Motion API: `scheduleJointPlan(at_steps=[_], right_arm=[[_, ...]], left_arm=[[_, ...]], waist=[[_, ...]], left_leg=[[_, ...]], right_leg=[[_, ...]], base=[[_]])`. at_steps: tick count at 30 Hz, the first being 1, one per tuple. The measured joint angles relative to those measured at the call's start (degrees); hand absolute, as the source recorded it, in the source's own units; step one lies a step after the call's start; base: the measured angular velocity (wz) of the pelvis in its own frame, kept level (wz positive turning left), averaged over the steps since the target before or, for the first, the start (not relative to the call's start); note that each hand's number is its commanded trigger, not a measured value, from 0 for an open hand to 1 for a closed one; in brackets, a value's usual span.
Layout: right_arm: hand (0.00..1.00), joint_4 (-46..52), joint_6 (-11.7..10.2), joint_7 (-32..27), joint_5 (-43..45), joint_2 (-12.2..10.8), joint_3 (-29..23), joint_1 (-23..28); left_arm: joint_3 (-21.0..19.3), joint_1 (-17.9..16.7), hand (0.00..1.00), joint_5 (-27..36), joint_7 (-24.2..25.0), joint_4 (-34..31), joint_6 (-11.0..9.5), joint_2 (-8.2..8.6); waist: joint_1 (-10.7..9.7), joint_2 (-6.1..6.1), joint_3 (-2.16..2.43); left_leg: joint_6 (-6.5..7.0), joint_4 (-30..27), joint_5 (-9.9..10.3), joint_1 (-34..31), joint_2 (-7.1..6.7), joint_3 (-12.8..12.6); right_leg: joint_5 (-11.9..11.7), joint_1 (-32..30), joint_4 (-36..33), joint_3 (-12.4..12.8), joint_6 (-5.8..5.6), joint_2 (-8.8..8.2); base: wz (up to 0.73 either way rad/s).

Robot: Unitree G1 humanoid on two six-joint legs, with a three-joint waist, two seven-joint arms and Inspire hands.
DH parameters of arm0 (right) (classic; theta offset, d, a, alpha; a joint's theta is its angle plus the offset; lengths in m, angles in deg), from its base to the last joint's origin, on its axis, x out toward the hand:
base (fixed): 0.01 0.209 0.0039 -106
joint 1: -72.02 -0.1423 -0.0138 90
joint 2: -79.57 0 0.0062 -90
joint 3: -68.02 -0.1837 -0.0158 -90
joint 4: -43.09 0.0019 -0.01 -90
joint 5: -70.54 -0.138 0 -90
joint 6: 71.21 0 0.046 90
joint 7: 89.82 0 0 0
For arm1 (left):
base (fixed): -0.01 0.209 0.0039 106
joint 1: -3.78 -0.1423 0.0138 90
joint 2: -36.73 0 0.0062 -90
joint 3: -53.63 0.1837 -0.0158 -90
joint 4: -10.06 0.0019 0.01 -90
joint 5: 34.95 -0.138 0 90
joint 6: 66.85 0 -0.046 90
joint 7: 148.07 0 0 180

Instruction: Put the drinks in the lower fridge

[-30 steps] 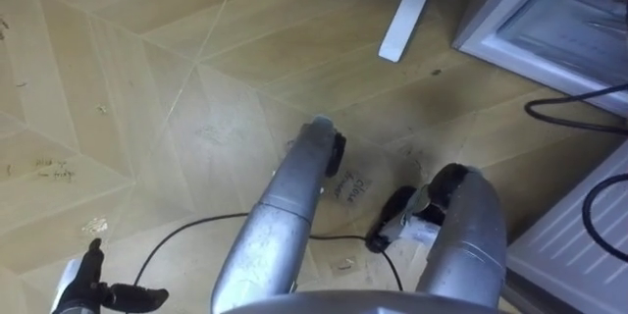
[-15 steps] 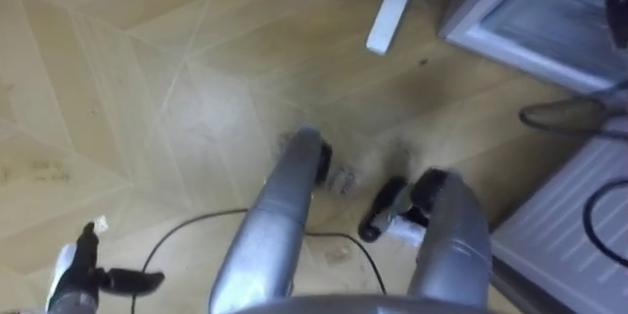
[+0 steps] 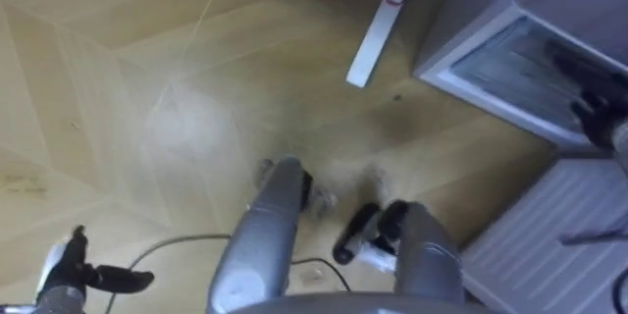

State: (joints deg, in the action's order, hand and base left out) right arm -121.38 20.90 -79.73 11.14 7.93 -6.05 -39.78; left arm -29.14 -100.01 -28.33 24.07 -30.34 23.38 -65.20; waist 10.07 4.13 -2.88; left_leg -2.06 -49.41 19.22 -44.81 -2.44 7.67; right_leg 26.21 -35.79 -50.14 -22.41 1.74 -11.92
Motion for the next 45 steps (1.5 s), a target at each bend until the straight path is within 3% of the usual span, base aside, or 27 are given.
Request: scheduleJointPlan(at_steps=[1, 4, 6, 7, 9, 11, 14, 18, 22, 24, 27, 31, 37, 41, 45], right_arm=[[0.00, -0.17, -0.11, 0.80, 2.05, -0.32, 0.73, 1.38], [0.00, -0.28, 0.05, 3.58, 10.90, -4.31, 0.92, 6.60], [0.00, -0.64, -0.04, 4.19, 20.27, -8.62, 3.50, 10.76], [0.00, -0.63, -0.03, 4.47, 22.76, -9.71, 4.36, 11.64], [0.00, 0.55, -0.09, 5.60, 28.94, -12.77, 7.11, 15.48], [0.00, 0.63, -0.26, 5.62, 30.16, -14.06, 6.12, 18.23], [0.00, 0.29, -1.41, 4.54, 30.09, -15.08, 5.31, 20.48], [0.00, 0.27, -1.93, 3.33, 27.81, -17.42, 2.16, 24.68], [0.00, 0.32, -2.27, 2.94, 25.73, -18.38, -2.13, 28.57], [0.00, 0.16, -2.63, 2.49, 25.23, -19.40, -4.03, 29.86], [0.00, -0.71, -2.72, 1.22, 24.45, -21.03, -6.49, 30.21], [0.00, -0.24, -2.66, -0.37, 24.21, -22.47, -8.59, 30.97], [0.00, -0.09, -2.63, -1.41, 25.30, -23.45, -9.03, 30.31], [0.00, 3.39, -2.82, -2.09, 32.79, -23.60, -10.68, 30.80], [0.00, 4.66, -2.96, -4.09, 39.92, -23.94, -12.85, 30.47]], left_arm=[[0.15, 0.29, 0.00, 0.01, 0.09, 0.26, -0.01, 0.28], [0.80, 1.77, 0.00, -0.19, 0.70, 2.61, 0.25, 2.42], [1.03, 2.99, 0.00, -1.19, 1.37, 4.55, 0.82, 5.09], [1.08, 3.03, 0.00, -1.33, 1.37, 4.90, 0.67, 5.68], [2.26, 3.02, 0.00, -1.76, 1.40, 6.36, 0.31, 8.12], [2.39, 2.63, 0.00, -1.78, 1.40, 7.03, 0.42, 9.66], [2.33, 2.53, 0.00, -2.55, 1.52, 8.60, 0.66, 11.13], [1.46, -0.16, 0.00, -4.00, 0.67, 8.80, 0.76, 12.61], [-1.18, -1.90, 0.00, -5.12, -0.31, 9.44, 1.26, 14.65], [-1.99, -1.94, 0.00, -5.10, -0.49, 10.89, 1.44, 15.53], [-2.76, -2.00, 0.00, -5.14, -0.55, 11.16, 1.99, 16.03], [-3.29, -1.81, 0.00, -9.06, -0.65, 10.56, 2.32, 16.57], [-4.78, 1.14, 0.00, -9.70, -0.70, 10.60, 2.20, 17.89], [-5.07, 2.71, 0.00, -9.69, -0.70, 10.53, 0.94, 17.89], [-5.89, 3.52, 0.00, -9.65, -0.76, 10.81, 0.96, 17.88]], waist=[[-0.13, -0.17, 0.12], [-0.17, -0.99, 0.90], [-0.03, -2.05, 1.63], [0.08, -2.13, 1.70], [-0.12, -3.50, 2.14], [-0.65, -4.03, 2.27], [-2.10, -4.46, 2.02], [-3.23, -3.54, 2.50], [-4.43, -3.15, 2.54], [-6.13, -3.14, 2.54], [-7.37, -3.11, 2.51], [-8.52, -3.40, 2.56], [-9.99, -3.36, 2.42], [-9.94, -3.12, 2.37], [-11.57, -2.74, 2.37]], left_leg=[[0.02, 0.82, -0.01, 0.97, 0.08, 0.14], [0.22, 3.95, -0.11, 5.61, 1.08, 0.02], [0.37, 7.13, -0.35, 8.96, 2.21, -0.88], [0.48, 8.05, -0.59, 9.92, 2.49, -1.51], [0.67, 11.50, -1.11, 13.67, 2.96, -2.76], [0.81, 14.34, -1.70, 16.91, 2.84, -3.73], [0.81, 18.15, -2.08, 22.49, 2.94, -4.37], [0.83, 24.65, -3.43, 30.45, 3.01, -5.97], [1.02, 28.29, -3.55, 35.43, 2.74, -7.19], [1.02, 29.77, -3.55, 37.91, 2.75, -7.59], [1.02, 31.68, -3.55, 41.22, 3.20, -9.41], [1.02, 33.34, -3.54, 44.67, 3.60, -9.57], [1.02, 36.41, -3.55, 48.47, 3.81, -10.77], [1.02, 37.79, -3.56, 49.67, 3.99, -11.90], [1.03, 37.83, -3.56, 49.76, 4.01, -12.33]], right_leg=[[-0.30, 1.11, 1.14, -0.21, -0.09, 0.27], [-1.75, 6.11, 6.04, -0.46, -0.67, 2.01], [-3.46, 9.24, 10.30, 0.09, -0.77, 3.50], [-3.94, 9.93, 11.19, 0.36, -0.71, 3.66], [-5.14, 13.10, 14.75, 0.86, -1.02, 4.21], [-5.71, 15.59, 16.98, 1.60, -1.38, 4.29], [-6.41, 20.77, 20.96, 1.98, -1.94, 4.93], [-8.25, 27.55, 28.17, 3.02, -2.60, 5.90], [-8.73, 31.62, 30.79, 4.17, -3.30, 6.06], [-9.15, 33.90, 32.73, 5.12, -3.53, 6.46], [-9.80, 36.34, 34.87, 6.87, -3.50, 7.08], [-11.46, 39.25, 38.01, 9.90, -3.55, 8.16], [-11.98, 40.97, 39.65, 12.56, -3.57, 8.71], [-12.21, 40.63, 39.64, 14.58, -3.60, 9.01], [-12.37, 40.51, 39.64, 15.08, -3.78, 9.04]], base=[[0.00], [-0.10], [-0.23], [-0.36], [-0.26], [-0.16], [-0.08], [-0.12], [-0.16], [-0.14], [-0.33], [-0.40], [-0.25], [-0.23], [-0.09]])
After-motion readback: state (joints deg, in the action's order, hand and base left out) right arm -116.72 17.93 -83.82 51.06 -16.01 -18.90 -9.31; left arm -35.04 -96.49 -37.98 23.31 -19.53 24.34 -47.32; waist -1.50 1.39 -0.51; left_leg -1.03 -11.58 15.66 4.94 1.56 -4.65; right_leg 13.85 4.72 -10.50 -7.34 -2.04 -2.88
